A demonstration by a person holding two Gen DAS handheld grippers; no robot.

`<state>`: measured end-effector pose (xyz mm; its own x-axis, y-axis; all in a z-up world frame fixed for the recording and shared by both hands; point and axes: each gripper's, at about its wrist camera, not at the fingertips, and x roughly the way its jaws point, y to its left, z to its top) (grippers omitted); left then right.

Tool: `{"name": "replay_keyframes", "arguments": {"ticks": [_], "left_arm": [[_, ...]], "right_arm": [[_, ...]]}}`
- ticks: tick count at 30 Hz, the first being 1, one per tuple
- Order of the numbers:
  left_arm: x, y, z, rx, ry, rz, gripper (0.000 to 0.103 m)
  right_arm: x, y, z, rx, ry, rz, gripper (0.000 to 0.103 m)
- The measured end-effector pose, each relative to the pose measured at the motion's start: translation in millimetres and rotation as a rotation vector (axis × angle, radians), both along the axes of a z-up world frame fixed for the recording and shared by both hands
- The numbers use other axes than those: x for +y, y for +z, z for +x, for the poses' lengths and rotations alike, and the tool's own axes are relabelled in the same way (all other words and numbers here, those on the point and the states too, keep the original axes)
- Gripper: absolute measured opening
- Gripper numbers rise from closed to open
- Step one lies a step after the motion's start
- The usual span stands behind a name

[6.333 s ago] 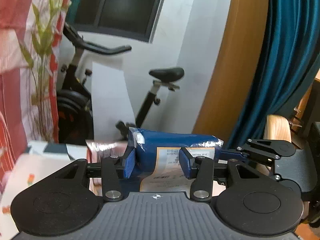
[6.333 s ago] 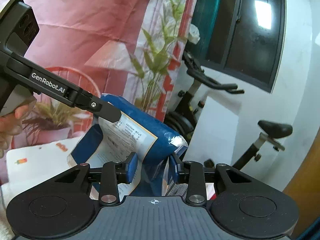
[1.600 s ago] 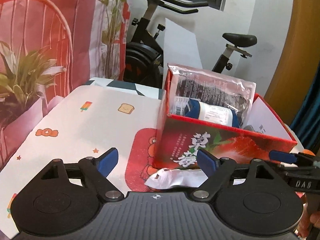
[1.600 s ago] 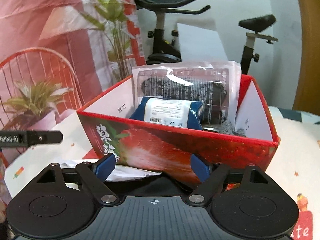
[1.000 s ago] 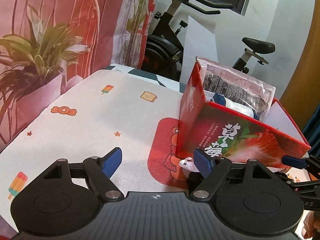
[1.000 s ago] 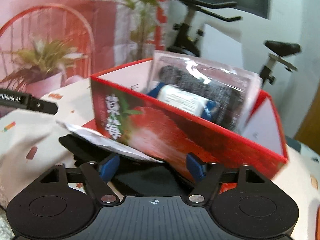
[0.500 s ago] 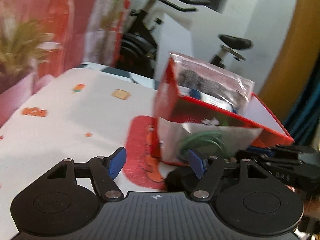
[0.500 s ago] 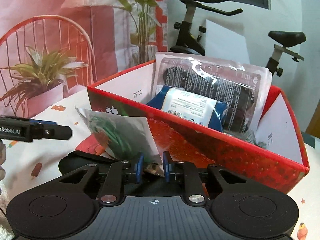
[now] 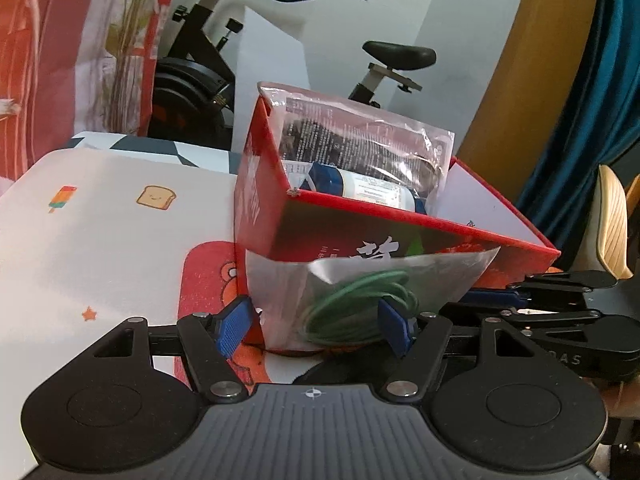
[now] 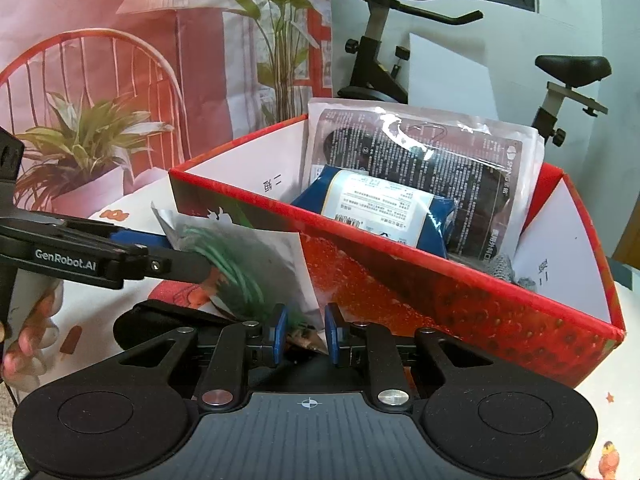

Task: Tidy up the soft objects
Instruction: 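Close the left gripper on the white pouch while the right gripper grips it too, then lift the white pouch with both grippers and carry it over the red box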

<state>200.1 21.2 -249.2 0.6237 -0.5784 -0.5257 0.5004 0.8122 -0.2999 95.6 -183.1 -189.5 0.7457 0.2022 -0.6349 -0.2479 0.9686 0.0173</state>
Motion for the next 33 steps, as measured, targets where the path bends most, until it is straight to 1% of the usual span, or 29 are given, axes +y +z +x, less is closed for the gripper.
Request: {"name": "replay_keyframes", "arguments": {"ticks": [4,8,10,12,14,18,20,26,28,30,32,33], "left_arm": [[-4,-4,2,-0.006,-0.036,0.005,0.071],[-3,-5,3,-0.009,-0.039,-0.010,0.069],[-1,-5,3,-0.007,-0.038,-0.021,0.063],[2,-4,2,-0.006,-0.035,-0.022,0.049],[2,-4,3,-0.004,-0.019,-0.013,0.040],[5,-3,3,0.005,-0.011,-0.015,0.036],[4,-2,1,-0.001,-0.010,0.000,0.036],[2,8,-4,-0.025,-0.024,-0.011,0.036],[-1,12,-7,-0.043,-0.027,-0.001,0.036],[-1,16,-9,-0.057,-0.029,0.004,0.035],[-1,20,-11,-0.061,-0.028,0.004,0.031],[-2,21,-12,-0.065,-0.027,0.008,0.031]], "right_arm": [[0,-1,0,0.005,-0.005,0.004,0.018],[0,-1,0,0.007,-0.007,0.004,0.018],[0,-1,1,0.008,-0.007,-0.001,0.018],[0,-1,1,0.009,-0.007,-0.004,0.018],[0,0,2,0.010,-0.008,-0.007,0.018],[3,0,1,0.002,-0.007,-0.017,0.019],[4,1,0,-0.001,-0.007,-0.023,0.019],[6,6,-3,-0.027,-0.002,-0.024,0.018],[6,9,-4,-0.036,-0.002,-0.026,0.018],[4,11,-6,-0.045,-0.008,-0.021,0.016],[3,13,-7,-0.052,-0.011,-0.015,0.014],[3,15,-9,-0.058,-0.012,-0.013,0.014]]}}
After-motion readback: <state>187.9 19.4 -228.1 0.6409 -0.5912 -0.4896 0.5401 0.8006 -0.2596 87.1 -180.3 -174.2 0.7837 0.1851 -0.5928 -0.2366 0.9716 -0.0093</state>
